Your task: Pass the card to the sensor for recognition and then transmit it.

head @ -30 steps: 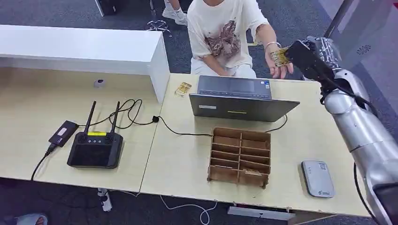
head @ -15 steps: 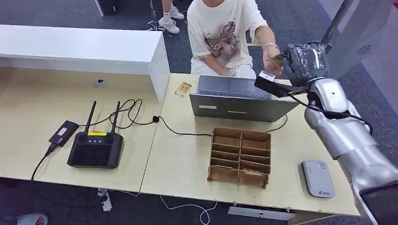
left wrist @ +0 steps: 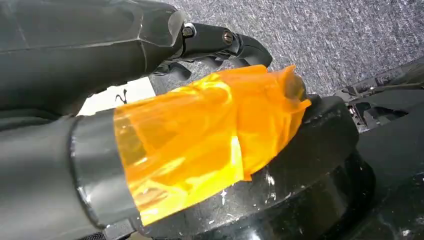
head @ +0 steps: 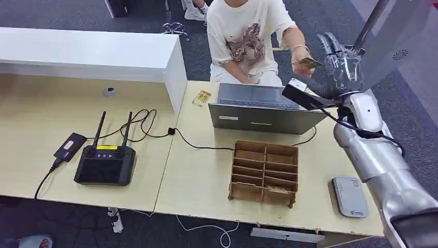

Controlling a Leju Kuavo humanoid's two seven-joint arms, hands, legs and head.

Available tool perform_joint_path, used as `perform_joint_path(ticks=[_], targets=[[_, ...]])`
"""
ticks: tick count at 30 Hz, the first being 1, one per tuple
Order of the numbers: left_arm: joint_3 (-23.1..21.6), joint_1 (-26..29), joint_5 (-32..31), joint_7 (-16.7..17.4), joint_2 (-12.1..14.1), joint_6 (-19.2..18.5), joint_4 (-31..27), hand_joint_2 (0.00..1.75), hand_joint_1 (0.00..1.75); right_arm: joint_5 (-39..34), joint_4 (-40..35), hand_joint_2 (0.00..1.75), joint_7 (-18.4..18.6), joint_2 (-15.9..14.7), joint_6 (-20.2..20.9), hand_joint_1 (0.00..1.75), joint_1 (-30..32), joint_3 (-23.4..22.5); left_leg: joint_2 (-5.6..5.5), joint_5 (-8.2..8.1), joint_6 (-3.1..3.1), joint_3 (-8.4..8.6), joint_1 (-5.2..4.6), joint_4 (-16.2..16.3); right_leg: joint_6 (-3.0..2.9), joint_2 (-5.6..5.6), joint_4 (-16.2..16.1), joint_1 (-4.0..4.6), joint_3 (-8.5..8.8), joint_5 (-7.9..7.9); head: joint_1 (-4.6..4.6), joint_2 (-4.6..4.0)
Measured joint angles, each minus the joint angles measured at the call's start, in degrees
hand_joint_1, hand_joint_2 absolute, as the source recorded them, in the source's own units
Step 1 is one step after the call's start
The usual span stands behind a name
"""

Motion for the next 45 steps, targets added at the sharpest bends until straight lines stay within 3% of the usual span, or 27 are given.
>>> perform_joint_path(ticks=[7,21,26,30,40,45], targets=[[0.00,0.02,0.56,-0.04,-0.02,0.20,0.00,0.00,0.00,-14.35,-7.75,1.75,-5.96,2.31,-0.85,0.00,4.71,-7.55,-0.01,0.00,0.00,0.00,0.00,0.00,0.00,-0.02,0.00,0.00,0.00,0.00,0.00,0.00],[0.02,0.37,2.21,-1.44,0.39,-1.20,0.00,0.00,0.00,-51.54,-27.37,1.75,-16.83,3.91,12.03,0.00,20.71,-20.72,-0.13,-0.02,0.00,-0.05,0.00,0.00,0.01,-0.15,-0.04,0.00,-0.01,-0.03,0.00,0.00],[0.09,0.48,2.82,-1.99,0.39,-1.18,0.00,0.00,0.00,-59.38,-33.92,1.75,-20.68,3.91,16.38,0.00,28.01,-24.22,-0.13,-0.04,0.01,-0.05,0.00,-0.01,0.01,-0.14,-0.05,0.00,-0.02,-0.05,0.00,0.00],[0.13,0.57,3.21,-2.01,0.37,-1.01,0.00,0.00,0.00,-61.13,-38.60,1.75,-21.72,3.98,16.68,0.00,33.43,-25.68,-0.13,-0.04,0.02,-0.06,0.00,-0.02,0.01,-0.14,-0.05,0.00,-0.02,-0.06,-0.02,0.00],[1.16,0.66,3.98,-2.62,0.35,-0.50,0.00,0.00,0.00,-78.76,-45.48,1.75,-22.14,3.95,33.41,0.00,44.19,-25.85,-0.12,-0.04,0.01,-0.05,0.01,-0.02,0.01,-0.13,-0.05,0.01,-0.02,-0.07,0.02,0.00],[1.51,0.75,4.07,-2.62,0.35,0.00,0.00,0.00,0.00,-83.40,-48.06,1.75,-21.48,3.95,37.38,0.00,49.31,-26.01,-0.11,-0.07,0.04,-0.05,0.00,-0.02,0.01,-0.13,-0.06,0.00,-0.04,-0.09,0.00,0.00]])
